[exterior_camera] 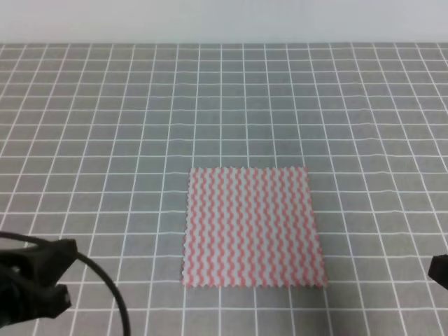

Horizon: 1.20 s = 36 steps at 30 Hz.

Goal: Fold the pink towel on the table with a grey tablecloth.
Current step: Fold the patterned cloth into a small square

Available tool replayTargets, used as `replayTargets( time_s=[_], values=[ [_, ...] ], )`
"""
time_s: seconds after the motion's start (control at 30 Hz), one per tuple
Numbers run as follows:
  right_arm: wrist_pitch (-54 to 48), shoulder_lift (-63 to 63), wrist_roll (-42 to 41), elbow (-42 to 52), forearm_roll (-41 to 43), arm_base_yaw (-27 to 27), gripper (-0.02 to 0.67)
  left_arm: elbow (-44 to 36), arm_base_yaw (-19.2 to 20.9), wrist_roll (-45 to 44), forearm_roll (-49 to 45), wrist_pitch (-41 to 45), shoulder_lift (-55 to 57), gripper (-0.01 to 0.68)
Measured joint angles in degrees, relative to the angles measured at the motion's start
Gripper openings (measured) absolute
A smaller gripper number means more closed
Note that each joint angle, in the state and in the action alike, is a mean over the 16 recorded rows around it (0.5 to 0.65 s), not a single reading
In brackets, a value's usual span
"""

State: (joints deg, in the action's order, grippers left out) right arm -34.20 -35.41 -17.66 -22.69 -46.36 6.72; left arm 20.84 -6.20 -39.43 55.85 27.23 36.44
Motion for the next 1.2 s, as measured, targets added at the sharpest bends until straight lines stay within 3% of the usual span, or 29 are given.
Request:
replayTargets(
  time_s=[0.27, 0.47, 0.73, 0.93, 1.2],
  values=[
    [-2.53, -11.81, -4.85, -3.35, -5.21, 3.79, -0.015, 0.43, -2.31, -13.90, 11.21, -0.63, 7.05, -0.004],
    [1.20, -19.98, -5.71, -6.16, -7.38, 12.46, -0.015, 1.11, -7.36, -21.44, 18.38, -2.80, 12.21, -0.004],
    [8.23, -30.79, -1.43, -10.42, -3.73, 23.37, -0.007, 3.19, -15.19, -27.24, 23.29, -6.32, 17.68, -0.004],
    [12.13, -38.48, 1.53, -12.50, -1.17, 25.62, 0.064, 4.47, -17.99, -28.33, 23.69, -7.59, 19.21, -0.004],
    [16.56, -45.75, 3.87, -13.35, -1.10, 25.62, 0.217, 4.74, -18.35, -28.87, 23.61, -8.23, 19.38, -0.004]
  ],
)
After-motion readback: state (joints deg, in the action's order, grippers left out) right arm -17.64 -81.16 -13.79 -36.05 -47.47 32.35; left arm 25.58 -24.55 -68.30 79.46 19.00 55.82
